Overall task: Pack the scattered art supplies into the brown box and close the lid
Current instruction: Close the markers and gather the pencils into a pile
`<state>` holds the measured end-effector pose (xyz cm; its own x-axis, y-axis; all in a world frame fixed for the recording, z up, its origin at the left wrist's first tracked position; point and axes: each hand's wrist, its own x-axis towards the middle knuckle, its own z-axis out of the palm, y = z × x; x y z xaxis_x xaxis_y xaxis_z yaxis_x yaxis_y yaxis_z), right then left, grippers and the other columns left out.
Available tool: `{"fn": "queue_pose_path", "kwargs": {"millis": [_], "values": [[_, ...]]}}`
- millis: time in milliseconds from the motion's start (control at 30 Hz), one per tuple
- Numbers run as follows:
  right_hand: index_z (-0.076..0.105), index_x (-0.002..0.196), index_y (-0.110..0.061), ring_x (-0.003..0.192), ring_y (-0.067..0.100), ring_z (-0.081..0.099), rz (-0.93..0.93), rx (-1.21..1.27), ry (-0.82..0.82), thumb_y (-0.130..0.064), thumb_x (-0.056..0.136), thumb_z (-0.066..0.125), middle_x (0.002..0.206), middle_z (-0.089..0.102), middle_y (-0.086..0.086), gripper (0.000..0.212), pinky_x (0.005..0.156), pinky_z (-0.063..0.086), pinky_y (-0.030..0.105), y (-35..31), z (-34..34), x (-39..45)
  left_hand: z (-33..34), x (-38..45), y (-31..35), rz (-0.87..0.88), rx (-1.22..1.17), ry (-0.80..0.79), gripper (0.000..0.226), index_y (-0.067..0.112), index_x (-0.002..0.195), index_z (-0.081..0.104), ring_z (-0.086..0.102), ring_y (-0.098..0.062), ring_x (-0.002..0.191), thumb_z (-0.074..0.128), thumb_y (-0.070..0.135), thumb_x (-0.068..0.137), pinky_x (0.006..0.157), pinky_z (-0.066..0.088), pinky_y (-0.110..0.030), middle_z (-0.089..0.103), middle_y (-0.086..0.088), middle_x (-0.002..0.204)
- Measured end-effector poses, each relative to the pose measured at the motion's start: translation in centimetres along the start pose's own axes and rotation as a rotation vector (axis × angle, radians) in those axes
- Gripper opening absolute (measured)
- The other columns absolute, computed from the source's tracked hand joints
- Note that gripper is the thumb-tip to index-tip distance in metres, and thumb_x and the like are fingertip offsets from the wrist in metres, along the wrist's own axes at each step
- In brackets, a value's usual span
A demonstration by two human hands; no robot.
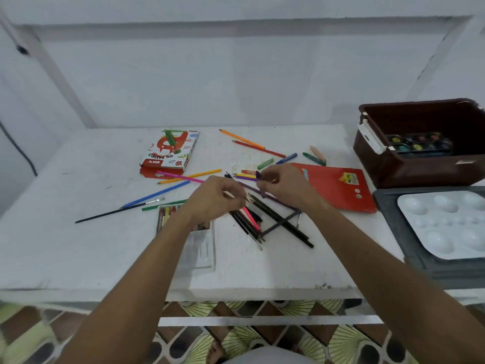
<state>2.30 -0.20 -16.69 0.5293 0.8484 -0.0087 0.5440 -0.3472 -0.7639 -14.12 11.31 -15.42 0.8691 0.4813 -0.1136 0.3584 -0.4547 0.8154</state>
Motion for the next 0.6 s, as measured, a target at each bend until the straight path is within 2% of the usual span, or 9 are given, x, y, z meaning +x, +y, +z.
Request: {"fn": "queue_pose_path", "kwargs": {"millis": [100,167,233,300,400,467,533,600], "values": [[0.071,0.095,-0.014,0.085,0.006,0.062,-0.033,0.049,-0.054,-0.023,0.086,0.064,0.087,0.068,-0.004,0.014,0.074,0.042,0.017,-2.1,1.7,-0.1,-2.3,-1.5,-1.0,-0.095,-0.173,0.201,0.008,0.016,0.084,0.072,0.07,-0.016,0.077,0.075,0.012,0.078,0.073,0.058,-0.031,0.073,0.004,0.081],[0.072,0.085,-0.016,0.078,0.007,0.062,-0.08,0.051,-0.093,-0.021,0.086,0.063,0.079,0.068,-0.005,0.01,0.072,0.045,0.021,-3.9,2.7,-0.5,-4.0,-2.9,-1.6,-0.14,-0.252,0.277,0.007,0.014,0.083,0.071,0.071,-0.017,0.076,0.074,0.01,0.079,0.069,0.059,-0.032,0.072,0.001,0.081],[0.071,0.079,-0.014,0.07,0.015,0.064,-0.111,0.078,-0.158,-0.018,0.087,0.062,0.072,0.069,0.0,0.013,0.068,0.053,0.03,-5.7,3.7,-1.2,-5.7,-4.3,-2.2,-0.172,-0.355,0.33,0.008,0.011,0.084,0.07,0.071,-0.027,0.083,0.073,0.004,0.079,0.074,0.06,-0.039,0.071,-0.008,0.09],[0.073,0.084,-0.013,0.071,0.025,0.065,-0.13,0.079,-0.233,-0.021,0.087,0.063,0.073,0.07,0.005,0.014,0.07,0.056,0.037,-6.9,5.3,-2.1,-7.0,-5.8,-2.8,-0.201,-0.421,0.385,0.01,0.008,0.083,0.068,0.071,-0.028,0.082,0.069,-0.001,0.081,0.072,0.06,-0.036,0.068,-0.014,0.092],[0.073,0.091,-0.003,0.074,0.031,0.066,-0.129,0.055,-0.317,-0.022,0.087,0.064,0.078,0.07,0.016,0.021,0.073,0.055,0.043,-8.0,8.3,-3.0,-8.3,-7.8,-4.1,-0.25,-0.407,0.427,0.012,0.006,0.083,0.068,0.07,-0.024,0.069,0.062,-0.004,0.083,0.062,0.058,-0.032,0.068,-0.018,0.081],[0.07,0.09,0.004,0.072,0.032,0.066,-0.127,0.057,-0.363,-0.023,0.086,0.066,0.077,0.068,0.023,0.027,0.071,0.054,0.04,-8.5,10.1,-3.4,-8.5,-8.9,-4.9,-0.317,-0.334,0.413,0.01,0.006,0.084,0.068,0.068,-0.023,0.066,0.061,-0.001,0.083,0.058,0.055,-0.031,0.069,-0.016,0.078],[0.07,0.088,0.003,0.066,0.026,0.068,-0.112,0.078,-0.384,-0.023,0.086,0.067,0.074,0.069,0.021,0.026,0.066,0.058,0.034,-9.0,11.5,-3.7,-8.3,-9.7,-5.8,-0.378,-0.232,0.374,0.008,0.006,0.084,0.068,0.068,-0.022,0.065,0.062,0.002,0.083,0.056,0.054,-0.03,0.069,-0.012,0.076],[0.071,0.087,0.0,0.062,0.02,0.069,-0.085,0.098,-0.377,-0.022,0.086,0.068,0.07,0.07,0.015,0.022,0.065,0.059,0.033,-9.6,12.7,-4.0,-7.8,-10.2,-6.6,-0.401,-0.141,0.32,0.006,0.007,0.083,0.069,0.069,-0.021,0.066,0.063,0.005,0.082,0.056,0.054,-0.029,0.07,-0.009,0.075]]}}
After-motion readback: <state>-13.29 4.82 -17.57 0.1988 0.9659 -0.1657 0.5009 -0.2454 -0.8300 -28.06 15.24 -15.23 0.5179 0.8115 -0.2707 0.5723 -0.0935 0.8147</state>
